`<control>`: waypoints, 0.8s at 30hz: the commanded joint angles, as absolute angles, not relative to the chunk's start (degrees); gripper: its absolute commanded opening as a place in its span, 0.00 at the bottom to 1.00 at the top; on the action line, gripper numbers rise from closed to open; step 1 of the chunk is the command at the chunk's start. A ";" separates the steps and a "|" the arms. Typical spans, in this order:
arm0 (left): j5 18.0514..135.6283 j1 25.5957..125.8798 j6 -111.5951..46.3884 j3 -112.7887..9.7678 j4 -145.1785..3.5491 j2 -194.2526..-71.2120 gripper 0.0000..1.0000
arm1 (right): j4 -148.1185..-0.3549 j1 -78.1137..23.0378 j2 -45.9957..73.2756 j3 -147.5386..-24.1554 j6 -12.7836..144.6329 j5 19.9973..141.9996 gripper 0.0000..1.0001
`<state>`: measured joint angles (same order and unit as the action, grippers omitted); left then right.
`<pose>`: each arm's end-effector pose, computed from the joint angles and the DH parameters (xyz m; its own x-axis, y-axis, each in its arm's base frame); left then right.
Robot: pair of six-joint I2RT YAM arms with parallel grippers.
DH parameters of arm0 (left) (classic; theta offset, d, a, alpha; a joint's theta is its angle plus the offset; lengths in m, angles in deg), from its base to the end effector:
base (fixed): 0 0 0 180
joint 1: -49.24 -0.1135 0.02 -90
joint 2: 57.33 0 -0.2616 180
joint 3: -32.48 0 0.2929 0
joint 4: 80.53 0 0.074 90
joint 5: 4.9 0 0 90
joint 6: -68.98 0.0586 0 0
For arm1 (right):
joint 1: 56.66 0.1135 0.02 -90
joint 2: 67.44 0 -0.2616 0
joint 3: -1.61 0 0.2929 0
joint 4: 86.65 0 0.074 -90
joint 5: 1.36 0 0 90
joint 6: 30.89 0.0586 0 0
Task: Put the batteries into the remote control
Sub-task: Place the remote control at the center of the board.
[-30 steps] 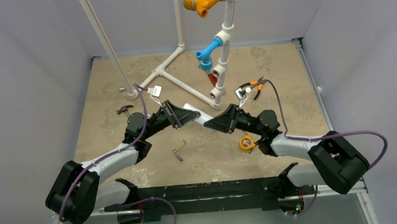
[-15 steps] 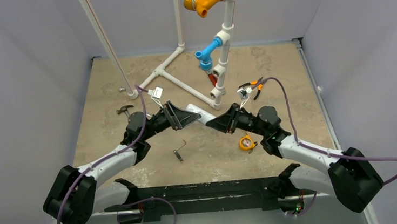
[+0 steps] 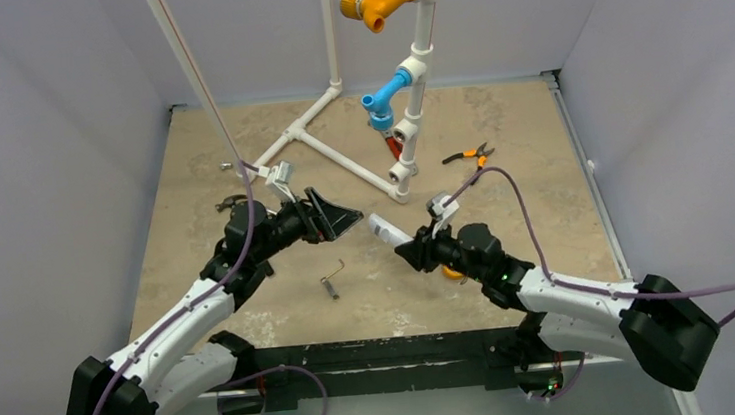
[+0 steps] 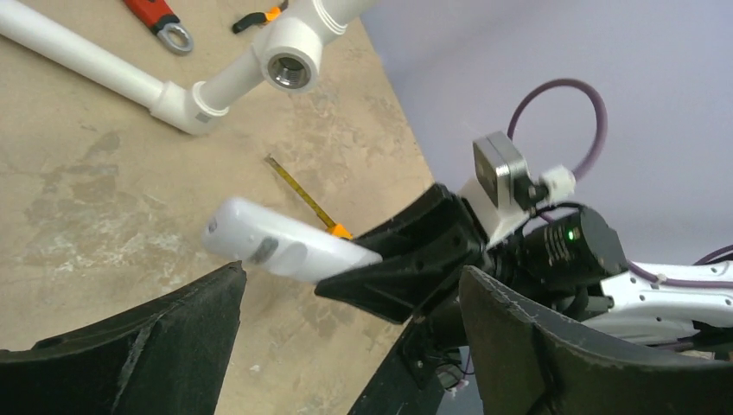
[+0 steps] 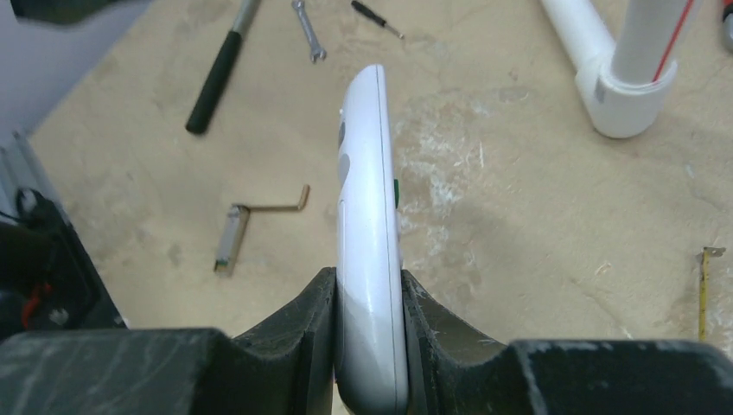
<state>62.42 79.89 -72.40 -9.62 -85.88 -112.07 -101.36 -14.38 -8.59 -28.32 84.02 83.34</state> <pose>0.2309 -0.1631 0.2468 -0.6927 -0.4275 -0.5809 0.4137 0.4243 -0.8055 0.1956 0.1852 0.1632 -0.4748 0.1351 -0.8697 -0.5911 0.6831 0.4289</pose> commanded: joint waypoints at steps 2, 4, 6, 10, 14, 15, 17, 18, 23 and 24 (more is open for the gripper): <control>66.07 79.50 -67.36 -12.56 -78.50 -110.93 0.91 | -117.47 -4.25 -7.30 -23.95 64.16 96.86 0.00; 65.96 79.50 -67.87 -12.40 -78.87 -111.41 0.91 | -116.81 -2.37 -5.73 -24.59 60.00 98.71 0.00; 65.86 79.48 -68.04 -12.31 -79.15 -111.68 0.91 | -116.41 -0.68 -4.50 -25.04 55.15 101.45 0.00; 65.92 79.47 -68.06 -12.15 -79.06 -111.61 0.91 | -117.18 1.99 -2.40 -25.07 50.79 105.27 0.00; 66.12 79.43 -68.03 -12.04 -78.69 -111.43 0.91 | -117.32 4.76 1.90 -25.97 44.23 109.84 0.00; 66.12 79.42 -68.04 -12.06 -78.66 -111.40 0.91 | -116.80 5.36 3.08 -26.55 42.92 110.46 0.00; 66.18 79.32 -68.18 -12.04 -78.60 -111.52 0.91 | -115.52 6.10 5.43 -27.96 41.77 111.02 0.00; 66.15 79.32 -68.14 -12.04 -78.49 -111.45 0.91 | -115.12 6.48 6.44 -28.64 41.70 111.35 0.00; 66.12 79.20 -68.10 -11.63 -78.30 -110.88 0.91 | -119.15 8.63 10.42 -28.46 40.79 113.53 0.02; 66.12 79.18 -68.12 -11.52 -78.29 -110.83 0.91 | -120.57 9.29 11.41 -28.12 39.86 114.26 0.04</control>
